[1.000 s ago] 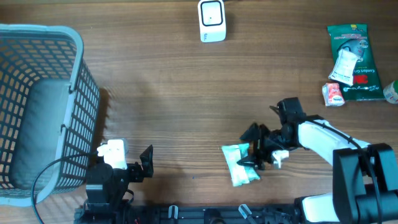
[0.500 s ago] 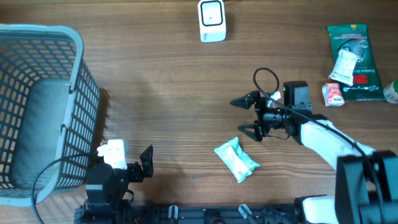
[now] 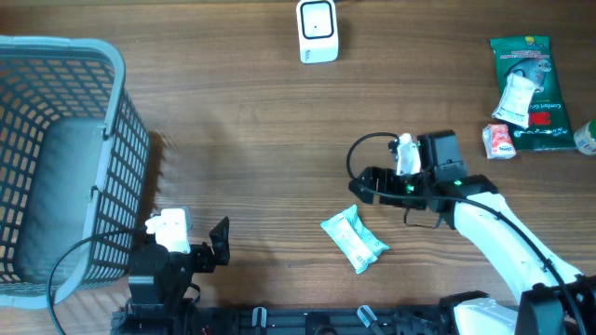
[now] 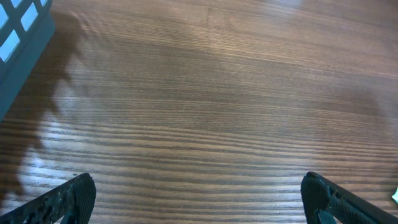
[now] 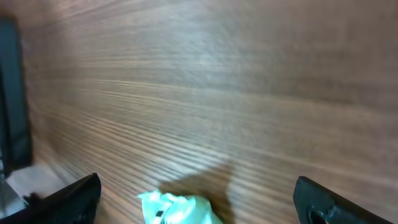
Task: Scan the item barcode
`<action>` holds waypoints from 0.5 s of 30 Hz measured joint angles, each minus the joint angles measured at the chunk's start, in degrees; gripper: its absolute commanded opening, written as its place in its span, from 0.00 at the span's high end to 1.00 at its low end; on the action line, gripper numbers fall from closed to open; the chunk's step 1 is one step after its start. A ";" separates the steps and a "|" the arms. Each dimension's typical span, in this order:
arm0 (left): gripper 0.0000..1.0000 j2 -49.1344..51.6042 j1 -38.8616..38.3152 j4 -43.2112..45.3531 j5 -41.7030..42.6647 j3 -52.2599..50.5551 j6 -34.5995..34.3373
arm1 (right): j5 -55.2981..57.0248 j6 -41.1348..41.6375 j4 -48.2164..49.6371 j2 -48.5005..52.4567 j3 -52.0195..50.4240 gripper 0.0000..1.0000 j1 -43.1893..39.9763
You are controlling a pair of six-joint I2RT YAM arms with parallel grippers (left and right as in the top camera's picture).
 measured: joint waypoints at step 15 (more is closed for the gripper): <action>0.00 0.00 0.00 -0.02 0.02 0.00 0.00 | -5.57 -14.49 -3.48 7.13 0.00 0.00 6.19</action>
